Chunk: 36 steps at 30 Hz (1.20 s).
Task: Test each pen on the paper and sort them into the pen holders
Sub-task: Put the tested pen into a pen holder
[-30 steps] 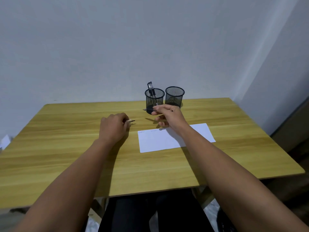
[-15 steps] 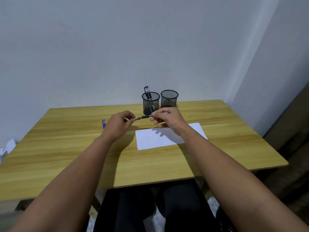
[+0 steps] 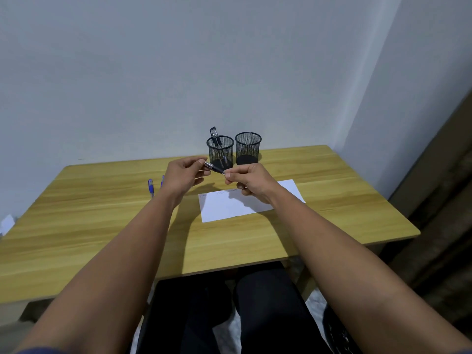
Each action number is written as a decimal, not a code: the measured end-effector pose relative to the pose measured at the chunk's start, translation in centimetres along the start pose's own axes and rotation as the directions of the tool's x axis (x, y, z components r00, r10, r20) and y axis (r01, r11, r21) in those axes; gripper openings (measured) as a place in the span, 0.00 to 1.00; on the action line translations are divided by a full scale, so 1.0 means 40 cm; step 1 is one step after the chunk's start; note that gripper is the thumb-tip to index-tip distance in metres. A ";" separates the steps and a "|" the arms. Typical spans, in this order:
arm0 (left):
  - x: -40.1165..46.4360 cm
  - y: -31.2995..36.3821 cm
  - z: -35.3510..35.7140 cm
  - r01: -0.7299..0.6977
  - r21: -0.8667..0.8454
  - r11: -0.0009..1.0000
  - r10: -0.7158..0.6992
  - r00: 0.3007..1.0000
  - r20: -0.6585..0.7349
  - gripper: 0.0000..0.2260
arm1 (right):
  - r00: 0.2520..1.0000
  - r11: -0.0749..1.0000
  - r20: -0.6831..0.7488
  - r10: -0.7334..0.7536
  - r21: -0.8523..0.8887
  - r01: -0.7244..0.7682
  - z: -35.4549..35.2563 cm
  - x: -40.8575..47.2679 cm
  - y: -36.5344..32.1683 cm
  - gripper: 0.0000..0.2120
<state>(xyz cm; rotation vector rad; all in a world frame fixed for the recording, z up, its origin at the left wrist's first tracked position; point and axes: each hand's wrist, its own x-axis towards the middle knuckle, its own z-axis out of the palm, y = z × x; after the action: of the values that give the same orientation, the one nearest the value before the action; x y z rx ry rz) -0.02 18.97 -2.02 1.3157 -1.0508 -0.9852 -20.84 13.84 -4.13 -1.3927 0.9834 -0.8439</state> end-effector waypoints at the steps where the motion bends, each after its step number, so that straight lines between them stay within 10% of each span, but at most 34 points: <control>1: 0.001 -0.002 0.009 0.004 0.010 1.000 -0.004 1.000 -0.011 0.10 | 1.000 1.000 -0.016 -0.006 0.004 0.006 0.000 0.001 0.004 0.07; 11: 0.011 0.016 0.066 -0.067 0.073 0.995 0.073 0.994 -0.086 0.10 | 0.993 0.996 -0.089 -0.078 0.027 0.081 0.009 0.016 0.021 0.03; 16: 0.055 0.041 0.072 -0.111 0.207 0.972 0.107 0.994 0.029 0.13 | 0.986 0.953 -0.061 -0.154 -0.274 0.132 -0.013 0.043 0.000 0.06; 23: 0.152 0.012 0.081 -0.104 0.448 0.888 0.150 0.986 -0.069 0.29 | 0.865 0.888 -0.348 -0.362 -0.412 0.206 -0.093 0.164 -0.132 0.04; 31: 0.287 -0.102 0.113 0.037 0.654 0.755 0.068 0.989 -0.134 0.53 | 0.837 0.800 -0.296 -0.461 -0.546 0.247 -0.067 0.313 -0.213 0.04; 36: 0.334 -0.127 0.121 0.013 0.633 0.774 0.098 0.985 -0.140 0.44 | 0.899 0.730 -0.237 -0.369 -0.672 0.122 -0.012 0.393 -0.158 0.06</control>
<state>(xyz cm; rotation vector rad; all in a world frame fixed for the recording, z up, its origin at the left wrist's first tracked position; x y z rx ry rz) -1.18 4.70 -6.77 1.8757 -1.3370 -0.4690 -14.71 -0.98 1.28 -2.0496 1.4858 -1.0364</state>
